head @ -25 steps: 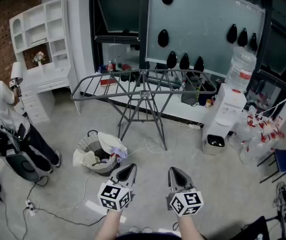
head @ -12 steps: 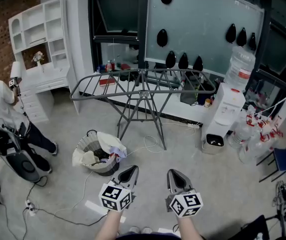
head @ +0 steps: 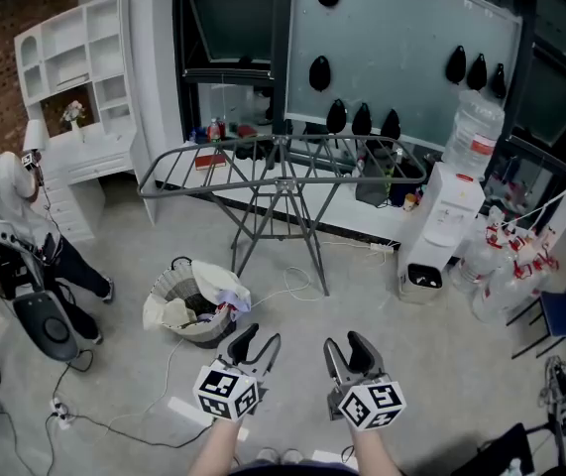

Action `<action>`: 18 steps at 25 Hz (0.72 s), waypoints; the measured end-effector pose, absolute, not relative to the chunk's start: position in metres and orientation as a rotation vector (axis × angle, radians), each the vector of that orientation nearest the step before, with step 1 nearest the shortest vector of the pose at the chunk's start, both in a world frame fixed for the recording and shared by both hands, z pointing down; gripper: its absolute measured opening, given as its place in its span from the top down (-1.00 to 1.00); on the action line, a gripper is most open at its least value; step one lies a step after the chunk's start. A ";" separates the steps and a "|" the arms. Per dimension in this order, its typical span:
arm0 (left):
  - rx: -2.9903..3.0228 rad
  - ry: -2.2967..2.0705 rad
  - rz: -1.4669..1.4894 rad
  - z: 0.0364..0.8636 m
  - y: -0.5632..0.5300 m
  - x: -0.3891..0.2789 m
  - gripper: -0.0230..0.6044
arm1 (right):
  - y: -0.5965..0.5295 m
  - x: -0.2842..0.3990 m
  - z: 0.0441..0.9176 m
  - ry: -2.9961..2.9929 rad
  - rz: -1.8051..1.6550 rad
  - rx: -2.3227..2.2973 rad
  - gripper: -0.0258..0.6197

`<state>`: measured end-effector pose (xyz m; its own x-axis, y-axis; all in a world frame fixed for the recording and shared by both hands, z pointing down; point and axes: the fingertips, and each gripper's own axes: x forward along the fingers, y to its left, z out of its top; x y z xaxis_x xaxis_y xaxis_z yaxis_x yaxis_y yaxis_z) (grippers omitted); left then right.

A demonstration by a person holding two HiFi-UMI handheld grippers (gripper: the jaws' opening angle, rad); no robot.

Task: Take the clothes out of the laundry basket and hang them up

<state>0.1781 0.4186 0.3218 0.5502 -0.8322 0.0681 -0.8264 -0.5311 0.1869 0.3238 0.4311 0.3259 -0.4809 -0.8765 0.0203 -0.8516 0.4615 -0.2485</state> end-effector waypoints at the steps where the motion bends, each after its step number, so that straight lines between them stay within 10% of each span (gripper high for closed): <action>1: 2.586 -1.404 -0.045 0.322 0.418 0.176 0.30 | 0.431 0.323 0.326 2.588 -0.346 -1.539 0.28; 18: 2.604 -1.334 -0.033 0.337 0.415 0.140 0.27 | 0.437 0.298 0.326 2.484 -0.372 -1.641 0.28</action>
